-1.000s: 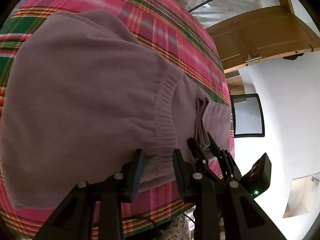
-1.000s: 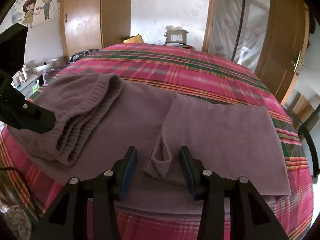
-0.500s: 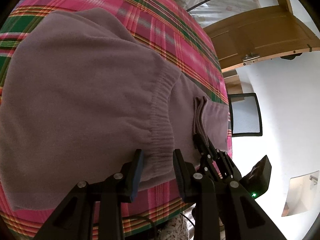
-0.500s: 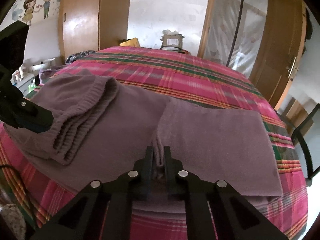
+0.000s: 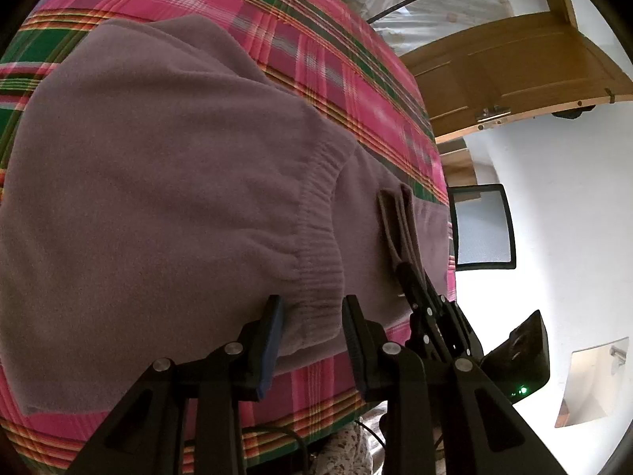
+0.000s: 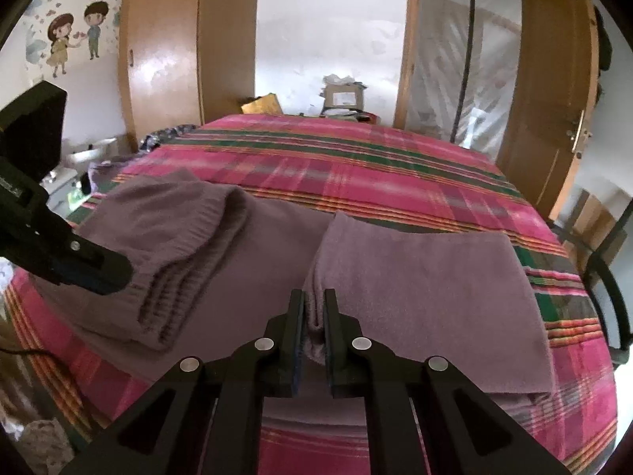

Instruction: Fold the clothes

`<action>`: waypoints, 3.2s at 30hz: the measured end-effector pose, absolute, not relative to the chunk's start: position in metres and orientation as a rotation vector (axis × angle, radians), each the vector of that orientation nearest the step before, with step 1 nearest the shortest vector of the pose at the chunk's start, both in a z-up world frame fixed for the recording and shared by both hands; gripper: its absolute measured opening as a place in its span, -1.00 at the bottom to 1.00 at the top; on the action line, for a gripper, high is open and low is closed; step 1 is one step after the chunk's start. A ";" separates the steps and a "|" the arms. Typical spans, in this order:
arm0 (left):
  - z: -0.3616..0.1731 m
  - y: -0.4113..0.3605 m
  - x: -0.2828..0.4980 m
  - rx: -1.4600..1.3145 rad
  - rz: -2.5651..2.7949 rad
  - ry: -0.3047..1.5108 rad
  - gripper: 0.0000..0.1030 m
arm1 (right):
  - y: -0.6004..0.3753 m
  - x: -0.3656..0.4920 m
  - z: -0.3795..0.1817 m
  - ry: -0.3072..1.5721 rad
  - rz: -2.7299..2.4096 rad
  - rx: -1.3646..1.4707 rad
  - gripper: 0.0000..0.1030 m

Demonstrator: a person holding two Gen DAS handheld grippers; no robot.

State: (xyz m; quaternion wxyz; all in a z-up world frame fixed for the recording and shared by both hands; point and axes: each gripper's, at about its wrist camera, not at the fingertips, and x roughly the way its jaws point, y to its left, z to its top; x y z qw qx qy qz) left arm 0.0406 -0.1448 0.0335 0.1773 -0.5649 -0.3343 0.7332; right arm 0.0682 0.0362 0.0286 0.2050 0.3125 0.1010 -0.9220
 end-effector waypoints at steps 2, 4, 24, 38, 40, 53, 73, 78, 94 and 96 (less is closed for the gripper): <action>0.033 -0.145 0.042 -1.596 2.076 -0.950 -0.41 | 0.032 0.068 0.028 0.283 -2.561 0.868 -0.83; 0.033 -0.144 0.043 -1.595 2.074 -0.950 -0.41 | 0.030 0.067 0.025 0.283 -2.554 0.876 -0.83; 0.039 -0.141 0.050 -1.585 2.113 -0.921 -0.41 | 0.051 0.072 0.038 0.115 -2.491 0.864 -0.53; 0.043 -0.136 0.053 -1.583 2.167 -0.906 -0.41 | 0.057 0.065 0.014 0.121 -2.526 0.962 -0.53; 0.047 -0.134 0.054 -1.572 2.196 -0.890 -0.41 | 0.069 0.067 0.020 0.102 -2.559 0.936 -0.53; 0.081 -0.070 0.039 -1.460 2.213 -0.704 -0.40 | 0.219 0.076 0.041 -0.188 -2.913 0.924 -0.39; 0.039 -0.003 -0.001 -1.562 2.120 -0.637 -0.41 | 0.203 0.079 0.006 0.091 -2.818 1.045 -0.05; 0.036 -0.005 0.000 -1.569 2.112 -0.641 -0.41 | 0.196 0.077 0.008 0.113 -2.823 1.013 0.08; 0.035 -0.004 0.010 -1.530 2.162 -0.588 -0.41 | 0.208 0.064 0.002 -0.027 -2.889 1.057 0.08; 0.035 -0.001 0.010 -1.520 2.170 -0.575 -0.41 | 0.213 0.063 0.002 -0.056 -2.891 1.063 0.09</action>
